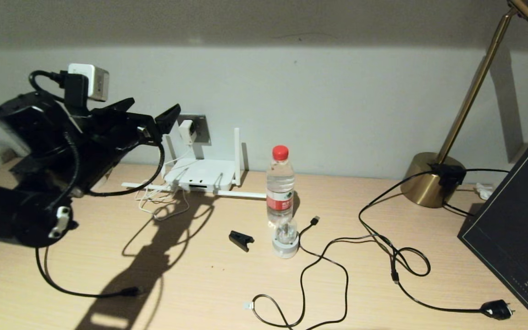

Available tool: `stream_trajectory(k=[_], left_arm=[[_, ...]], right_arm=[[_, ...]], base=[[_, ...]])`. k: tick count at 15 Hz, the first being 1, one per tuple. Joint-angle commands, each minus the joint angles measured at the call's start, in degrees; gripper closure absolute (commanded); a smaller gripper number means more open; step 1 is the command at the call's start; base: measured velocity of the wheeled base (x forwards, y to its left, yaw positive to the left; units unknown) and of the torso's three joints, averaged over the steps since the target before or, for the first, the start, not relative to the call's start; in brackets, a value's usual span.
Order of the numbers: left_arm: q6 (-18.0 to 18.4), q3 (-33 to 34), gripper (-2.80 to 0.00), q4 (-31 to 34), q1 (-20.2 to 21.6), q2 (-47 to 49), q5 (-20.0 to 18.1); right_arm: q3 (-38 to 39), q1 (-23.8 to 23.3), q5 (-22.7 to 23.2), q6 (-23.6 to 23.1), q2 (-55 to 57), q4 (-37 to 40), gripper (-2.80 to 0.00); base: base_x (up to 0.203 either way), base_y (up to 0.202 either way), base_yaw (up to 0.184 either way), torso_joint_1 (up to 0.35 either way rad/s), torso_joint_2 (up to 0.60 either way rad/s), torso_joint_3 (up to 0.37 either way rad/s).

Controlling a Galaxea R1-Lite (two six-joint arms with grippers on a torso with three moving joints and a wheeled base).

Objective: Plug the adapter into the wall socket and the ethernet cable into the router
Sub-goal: Pick up cable

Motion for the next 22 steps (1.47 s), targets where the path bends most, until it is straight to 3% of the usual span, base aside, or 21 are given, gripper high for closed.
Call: stream_trajectory(k=[1,3,4,6,9,10,12,15,16,18,22], left_arm=[[6.49,7.67,-2.80,8.18,0.43,-16.48,-5.20],[15.58,12.17,-2.80,24.04,0.79,-26.44,-10.06],[21.60,13.76,-2.80,35.52,0.91,-30.41,-12.73],[35.48,15.44,-2.80,56.22,1.04,-35.45,-16.59],[56.77,16.21,-2.80,81.78,1.80,-37.94,-18.00],[62.64,16.33,-2.80,85.96,3.08,-36.82,-16.82],[70.29,15.08,-2.80,88.49,6.41,-31.50,-15.34],[90.89,6.80,-2.80,94.15,13.64,-21.97,-15.00],[95.59,4.10,-2.80,97.80,15.90,-19.29,-15.02],[98.01,2.18,-2.80,100.99,17.96,-15.76,-15.66],[96.88,2.01,-2.80,101.34,18.22,-10.10,-16.24]], right_arm=[[2.02,0.00,0.02,-0.03,0.09,-0.05,0.00],[2.02,0.00,0.02,-0.03,0.09,-0.03,0.00],[2.02,0.00,0.02,-0.03,0.03,-0.05,0.00],[2.02,0.00,0.02,-0.03,0.09,-0.05,0.00],[2.02,0.00,0.02,-0.03,0.03,-0.05,0.00],[2.02,0.00,0.02,-0.03,0.09,-0.05,0.00],[2.02,0.00,0.02,-0.03,0.09,-0.05,0.00],[2.02,0.00,0.02,-0.03,0.09,-0.05,0.00],[2.02,0.00,0.02,-0.03,0.09,-0.05,0.00],[2.02,0.00,0.02,-0.03,0.09,0.02,0.00],[2.02,0.00,0.02,-0.03,0.09,-0.05,0.00]], base=[[0.000,0.000,0.000,0.000,0.00,0.000],[0.000,0.000,0.000,0.000,0.00,0.000],[0.000,0.000,0.000,0.000,0.00,0.000],[0.000,0.000,0.000,0.000,0.00,0.000],[0.000,0.000,0.000,0.000,0.00,0.000],[0.000,0.000,0.000,0.000,0.00,0.000],[0.000,0.000,0.000,0.000,0.00,0.000],[0.000,0.000,0.000,0.000,0.00,0.000],[0.000,0.000,0.000,0.000,0.00,0.000],[0.000,0.000,0.000,0.000,0.00,0.000],[0.000,0.000,0.000,0.000,0.00,0.000]])
